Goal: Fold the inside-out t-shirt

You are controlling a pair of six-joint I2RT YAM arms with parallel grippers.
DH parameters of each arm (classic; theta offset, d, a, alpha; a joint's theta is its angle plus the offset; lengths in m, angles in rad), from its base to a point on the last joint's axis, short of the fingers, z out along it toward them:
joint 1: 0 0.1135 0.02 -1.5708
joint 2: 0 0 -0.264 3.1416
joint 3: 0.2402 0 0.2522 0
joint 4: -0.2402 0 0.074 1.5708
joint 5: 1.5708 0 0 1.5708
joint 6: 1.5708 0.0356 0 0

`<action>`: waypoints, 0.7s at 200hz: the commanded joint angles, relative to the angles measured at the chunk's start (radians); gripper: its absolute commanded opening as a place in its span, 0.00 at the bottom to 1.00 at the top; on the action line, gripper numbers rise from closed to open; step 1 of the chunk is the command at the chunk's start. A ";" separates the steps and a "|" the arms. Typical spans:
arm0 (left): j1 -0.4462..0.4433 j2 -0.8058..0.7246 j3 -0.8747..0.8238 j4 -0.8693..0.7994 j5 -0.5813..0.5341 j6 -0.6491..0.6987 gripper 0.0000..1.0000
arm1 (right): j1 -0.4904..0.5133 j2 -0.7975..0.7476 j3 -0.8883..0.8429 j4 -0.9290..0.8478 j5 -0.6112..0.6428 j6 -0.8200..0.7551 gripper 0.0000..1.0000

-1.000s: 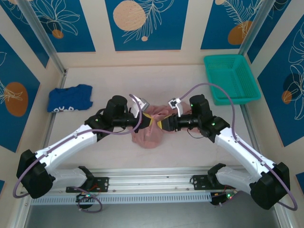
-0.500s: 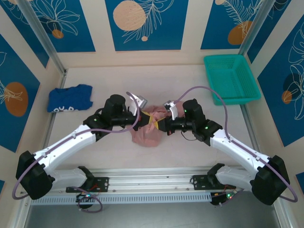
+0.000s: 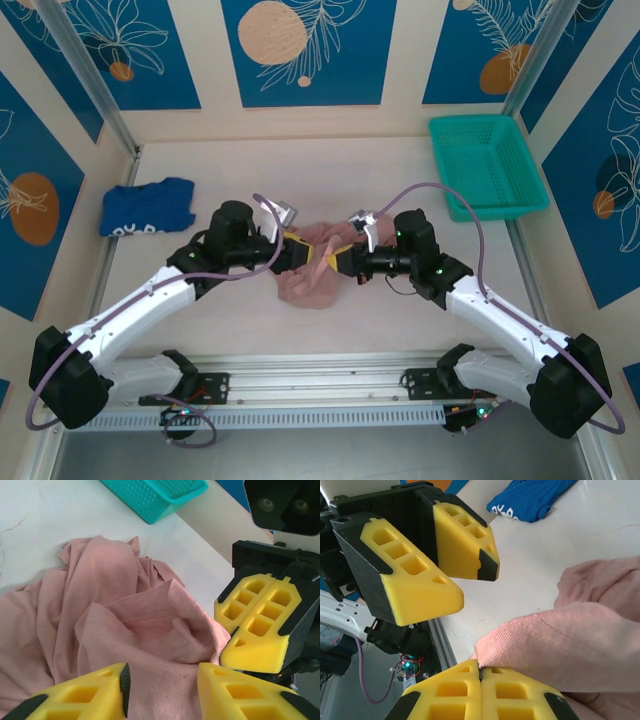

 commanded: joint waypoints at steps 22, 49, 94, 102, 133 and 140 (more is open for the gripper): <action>0.010 0.092 0.061 -0.087 -0.060 -0.075 0.49 | -0.006 -0.021 -0.016 0.024 -0.029 -0.026 0.00; 0.012 0.219 0.099 -0.065 0.016 -0.182 0.57 | -0.003 -0.029 -0.040 0.048 -0.035 -0.027 0.00; -0.009 0.363 0.098 0.074 0.188 -0.318 0.41 | -0.003 -0.059 -0.076 0.041 -0.008 -0.039 0.00; -0.009 0.365 0.087 0.089 0.199 -0.329 0.28 | -0.003 -0.067 -0.081 0.035 0.000 -0.041 0.00; 0.017 0.271 0.051 0.101 0.162 -0.285 0.00 | 0.003 -0.089 -0.079 -0.058 0.012 -0.079 0.00; 0.030 0.231 0.041 0.102 0.149 -0.262 0.00 | 0.009 -0.094 -0.080 -0.089 0.015 -0.092 0.00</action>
